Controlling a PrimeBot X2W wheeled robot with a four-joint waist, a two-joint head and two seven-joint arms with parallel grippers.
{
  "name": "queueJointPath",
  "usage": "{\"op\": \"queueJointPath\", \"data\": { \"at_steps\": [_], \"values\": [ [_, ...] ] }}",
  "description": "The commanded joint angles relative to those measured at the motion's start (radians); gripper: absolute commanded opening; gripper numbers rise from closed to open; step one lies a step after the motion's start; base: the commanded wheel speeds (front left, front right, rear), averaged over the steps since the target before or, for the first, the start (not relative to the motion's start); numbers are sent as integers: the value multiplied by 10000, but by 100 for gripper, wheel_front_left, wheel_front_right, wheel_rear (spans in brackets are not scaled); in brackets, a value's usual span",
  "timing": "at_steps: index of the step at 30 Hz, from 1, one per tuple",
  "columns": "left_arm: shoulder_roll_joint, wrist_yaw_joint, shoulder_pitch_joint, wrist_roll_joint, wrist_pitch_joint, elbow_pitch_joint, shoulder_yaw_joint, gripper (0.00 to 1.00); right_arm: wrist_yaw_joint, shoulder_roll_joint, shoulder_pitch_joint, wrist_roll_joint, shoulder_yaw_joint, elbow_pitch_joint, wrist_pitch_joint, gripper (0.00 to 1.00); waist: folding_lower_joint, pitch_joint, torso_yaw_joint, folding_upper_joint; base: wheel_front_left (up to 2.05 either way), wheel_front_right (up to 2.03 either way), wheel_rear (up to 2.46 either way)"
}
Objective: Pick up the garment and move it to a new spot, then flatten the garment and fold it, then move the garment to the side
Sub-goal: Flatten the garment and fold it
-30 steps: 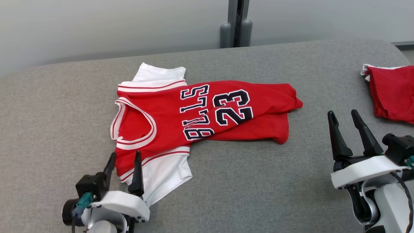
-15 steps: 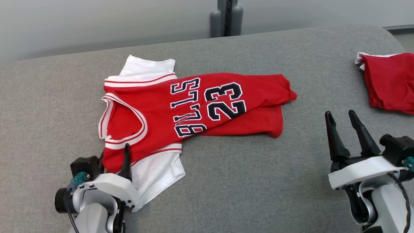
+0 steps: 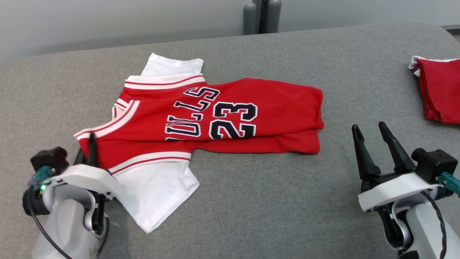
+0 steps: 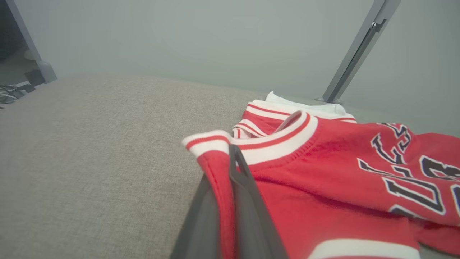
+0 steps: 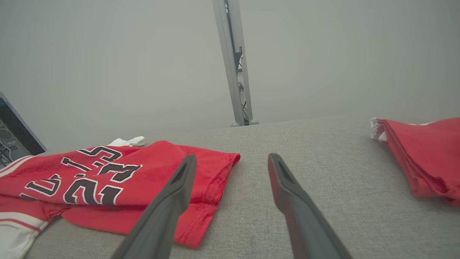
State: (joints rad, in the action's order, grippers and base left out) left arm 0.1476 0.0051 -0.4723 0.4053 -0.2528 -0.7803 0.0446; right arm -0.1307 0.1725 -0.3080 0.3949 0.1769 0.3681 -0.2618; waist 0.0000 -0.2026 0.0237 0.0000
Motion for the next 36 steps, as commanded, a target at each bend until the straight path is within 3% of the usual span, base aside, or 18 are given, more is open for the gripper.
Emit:
{"op": "queueJointPath", "data": {
  "at_steps": [1, 7, 8, 9, 19, 36],
  "values": [
    [167, 54, -281, 34, -40, -99, -90, 0, 2, 61, -125, -58, 43, 9, -46, 100, 0, -63, -28, 0, 0, 0, 0],
    [572, 184, -992, -182, -48, -745, -27, 0, 2, 58, -327, -114, 282, 52, -46, 100, 0, -269, -62, 0, 0, 0, 0],
    [583, 210, -1084, -257, -50, -885, 49, 10, 2, 50, -328, -105, 310, 62, -46, 100, 0, -282, -73, 0, 0, 0, 0],
    [585, 232, -1164, -301, -45, -1029, 117, 97, 1, 35, -321, -116, 334, 74, -46, 100, 0, -282, -86, 0, 0, 0, 0],
    [282, 402, -918, -446, -126, -863, 80, 100, 1, -9, -125, -122, 377, 161, -46, 100, 0, 138, -402, 0, 0, 0, 0],
    [-802, 187, 2758, -469, -124, 2789, -223, 100, 2, -137, 823, -318, -92, -548, -34, 100, 0, 1491, -1037, 0, 0, 0, 0]
  ]
}}
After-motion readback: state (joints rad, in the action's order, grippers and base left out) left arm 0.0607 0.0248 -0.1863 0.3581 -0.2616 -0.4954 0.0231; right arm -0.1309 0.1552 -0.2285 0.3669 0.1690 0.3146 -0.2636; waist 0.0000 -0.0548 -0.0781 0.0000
